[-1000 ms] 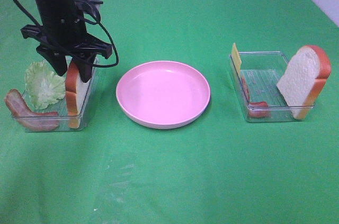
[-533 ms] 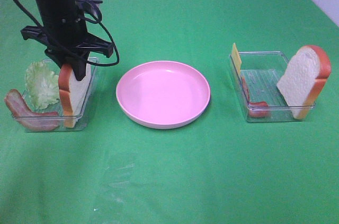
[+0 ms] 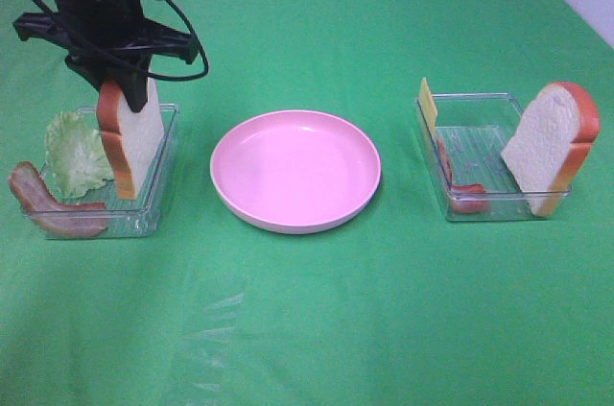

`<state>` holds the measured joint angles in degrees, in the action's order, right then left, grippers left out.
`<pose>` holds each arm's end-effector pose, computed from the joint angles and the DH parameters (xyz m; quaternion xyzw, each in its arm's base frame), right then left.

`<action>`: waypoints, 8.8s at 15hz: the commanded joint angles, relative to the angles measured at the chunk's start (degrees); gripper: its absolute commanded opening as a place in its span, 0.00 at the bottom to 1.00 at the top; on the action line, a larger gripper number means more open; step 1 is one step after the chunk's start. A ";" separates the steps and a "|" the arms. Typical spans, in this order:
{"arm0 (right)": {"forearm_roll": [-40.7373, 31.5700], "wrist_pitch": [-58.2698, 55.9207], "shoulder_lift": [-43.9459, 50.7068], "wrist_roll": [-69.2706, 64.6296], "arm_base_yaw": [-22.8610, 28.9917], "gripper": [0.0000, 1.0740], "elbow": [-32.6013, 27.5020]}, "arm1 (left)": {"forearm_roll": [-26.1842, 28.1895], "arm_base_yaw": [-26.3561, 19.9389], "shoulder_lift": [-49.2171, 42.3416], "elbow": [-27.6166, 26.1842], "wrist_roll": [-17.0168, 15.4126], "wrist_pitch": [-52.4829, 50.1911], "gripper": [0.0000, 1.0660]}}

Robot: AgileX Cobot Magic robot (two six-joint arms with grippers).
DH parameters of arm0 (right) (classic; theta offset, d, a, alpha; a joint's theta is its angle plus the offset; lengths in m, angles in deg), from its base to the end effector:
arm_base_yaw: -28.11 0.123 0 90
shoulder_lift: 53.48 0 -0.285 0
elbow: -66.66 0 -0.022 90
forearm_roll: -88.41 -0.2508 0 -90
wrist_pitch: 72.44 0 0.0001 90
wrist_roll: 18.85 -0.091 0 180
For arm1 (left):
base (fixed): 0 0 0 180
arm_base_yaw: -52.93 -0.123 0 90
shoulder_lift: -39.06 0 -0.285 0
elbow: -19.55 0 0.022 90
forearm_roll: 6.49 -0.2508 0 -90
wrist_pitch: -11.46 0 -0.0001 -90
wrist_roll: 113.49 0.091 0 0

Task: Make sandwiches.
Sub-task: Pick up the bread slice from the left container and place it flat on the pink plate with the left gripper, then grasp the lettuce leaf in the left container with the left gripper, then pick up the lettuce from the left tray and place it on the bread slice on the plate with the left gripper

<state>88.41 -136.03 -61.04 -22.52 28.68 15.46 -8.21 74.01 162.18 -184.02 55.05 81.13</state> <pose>-0.0027 0.0000 0.2606 0.0237 0.8758 0.0178 0.4818 0.3962 -0.1500 0.2524 0.0873 0.9916 -0.0124 0.0942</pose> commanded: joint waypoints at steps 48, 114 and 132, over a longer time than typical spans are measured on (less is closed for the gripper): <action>0.00 0.63 1.60 0.23 -0.17 0.91 -0.17 | 10.31 -0.17 9.11 -18.39 9.45 6.07 0.95; 0.00 0.63 1.60 0.23 -0.17 0.91 -0.17 | 1.26 -15.41 11.80 -6.47 6.36 0.86 0.00; 0.00 0.63 1.60 0.23 -0.17 0.91 -0.17 | 47.56 -5.96 5.27 -7.45 26.87 -4.53 0.00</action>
<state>88.41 -136.03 -61.04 -22.52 28.68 15.46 37.57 67.25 167.17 -191.30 81.12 77.00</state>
